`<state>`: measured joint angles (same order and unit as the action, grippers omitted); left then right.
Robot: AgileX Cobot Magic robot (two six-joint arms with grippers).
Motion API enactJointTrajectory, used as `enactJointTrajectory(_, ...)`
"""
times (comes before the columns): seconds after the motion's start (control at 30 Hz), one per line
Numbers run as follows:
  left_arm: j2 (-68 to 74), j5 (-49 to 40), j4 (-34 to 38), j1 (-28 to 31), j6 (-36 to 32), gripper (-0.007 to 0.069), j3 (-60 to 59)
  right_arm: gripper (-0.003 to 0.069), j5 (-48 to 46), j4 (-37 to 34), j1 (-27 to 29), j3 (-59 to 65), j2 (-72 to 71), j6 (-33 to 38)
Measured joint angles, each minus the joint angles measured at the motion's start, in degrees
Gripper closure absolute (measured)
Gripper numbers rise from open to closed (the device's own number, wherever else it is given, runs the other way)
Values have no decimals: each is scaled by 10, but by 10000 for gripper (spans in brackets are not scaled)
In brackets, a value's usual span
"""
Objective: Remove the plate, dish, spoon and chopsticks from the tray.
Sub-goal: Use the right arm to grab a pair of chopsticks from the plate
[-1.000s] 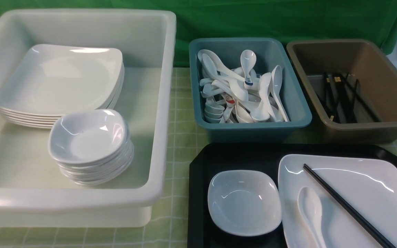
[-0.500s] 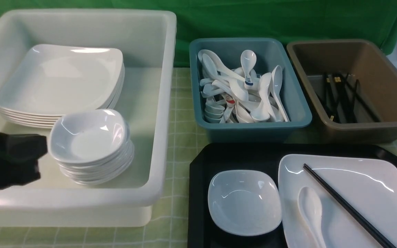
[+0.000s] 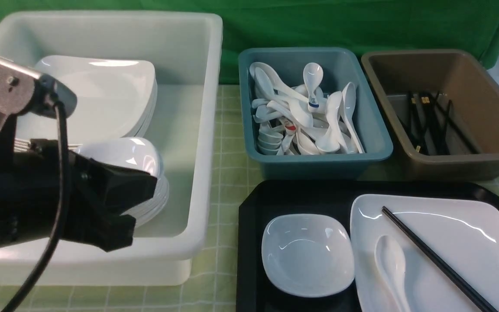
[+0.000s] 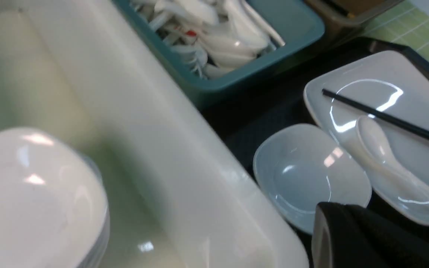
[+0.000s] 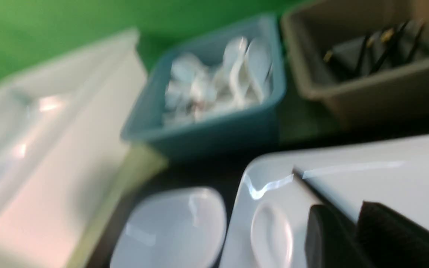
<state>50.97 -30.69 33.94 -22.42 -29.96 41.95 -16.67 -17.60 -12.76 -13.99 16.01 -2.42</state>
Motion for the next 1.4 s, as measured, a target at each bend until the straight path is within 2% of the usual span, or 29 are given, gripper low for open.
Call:
enactJointTrajectory(0.1, 0, 19, 0, -20, -17, 613, 0, 489, -86, 46, -24, -98, 150, 46)
enactJointTrajectory(0.27, -10, 0, 1, -26, -32, 613, 0, 448, -228, 126, -28, -235, 388, 97)
enactJointTrajectory(0.3, -11, 0, 1, -26, -32, 613, 0, 445, -233, 129, -28, -235, 397, 97)
enactJointTrajectory(0.37, -33, -2, 3, -26, -32, 613, 0, 396, -277, 169, -28, -289, 519, 102)
enactJointTrajectory(0.57, -86, -13, 3, -27, -33, 613, 0, 260, -288, 213, -28, -347, 687, 109)
enactJointTrajectory(0.67, -111, -20, 3, -27, -35, 613, 0, 221, -275, 220, -28, -364, 743, 110)
enactJointTrajectory(0.83, -134, -22, 2, -27, -35, 613, 0, 209, -231, 225, -15, -371, 797, 110)
enactJointTrajectory(1.07, -135, -22, -5, -27, -35, 613, 0, 208, -227, 212, 16, -377, 810, 122)
enactJointTrajectory(1.17, -135, -22, -7, -27, -37, 613, 0, 238, -227, 205, 18, -378, 811, 125)
enactJointTrajectory(1.23, -135, -22, -8, -27, -37, 613, 0, 306, -230, 194, 18, -378, 812, 125)
enactJointTrajectory(1.27, -135, -22, -10, -27, -37, 613, 0, 365, -233, 188, 18, -378, 812, 125)
enactJointTrajectory(1.3, -135, -22, -10, -27, -37, 613, 0, 387, -233, 187, 18, -378, 812, 125)
enactJointTrajectory(1.33, -135, -22, -12, -27, -37, 613, 0, 467, -237, 186, 18, -378, 812, 125)
enactJointTrajectory(1.37, -135, -22, -13, -27, -37, 613, 0, 515, -239, 188, 18, -378, 812, 127)
enactJointTrajectory(1.4, -135, -22, -14, -27, -37, 613, 0, 519, -239, 189, 18, -378, 812, 128)
